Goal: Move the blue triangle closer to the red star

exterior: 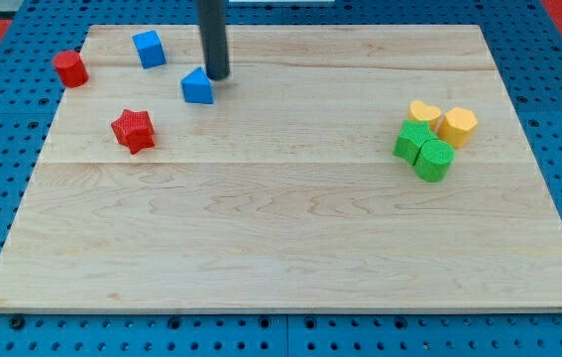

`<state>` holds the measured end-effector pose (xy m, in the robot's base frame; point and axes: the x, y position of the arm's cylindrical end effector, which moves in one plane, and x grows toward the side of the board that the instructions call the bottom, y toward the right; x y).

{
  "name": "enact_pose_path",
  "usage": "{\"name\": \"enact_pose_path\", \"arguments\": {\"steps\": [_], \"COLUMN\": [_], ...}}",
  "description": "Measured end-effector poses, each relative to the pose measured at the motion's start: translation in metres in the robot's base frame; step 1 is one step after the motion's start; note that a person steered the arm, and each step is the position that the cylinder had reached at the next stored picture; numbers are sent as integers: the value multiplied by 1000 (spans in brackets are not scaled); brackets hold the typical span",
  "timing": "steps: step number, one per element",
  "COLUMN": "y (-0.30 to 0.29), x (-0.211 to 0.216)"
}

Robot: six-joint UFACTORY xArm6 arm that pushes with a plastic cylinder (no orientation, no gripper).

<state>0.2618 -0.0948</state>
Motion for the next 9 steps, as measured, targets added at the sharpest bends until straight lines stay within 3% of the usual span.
{"name": "enact_pose_path", "arguments": {"steps": [2,4,6,7,8,9], "y": [12,-7,-30,0,-13,-41], "x": [-16,11,117,140,175,176]}}
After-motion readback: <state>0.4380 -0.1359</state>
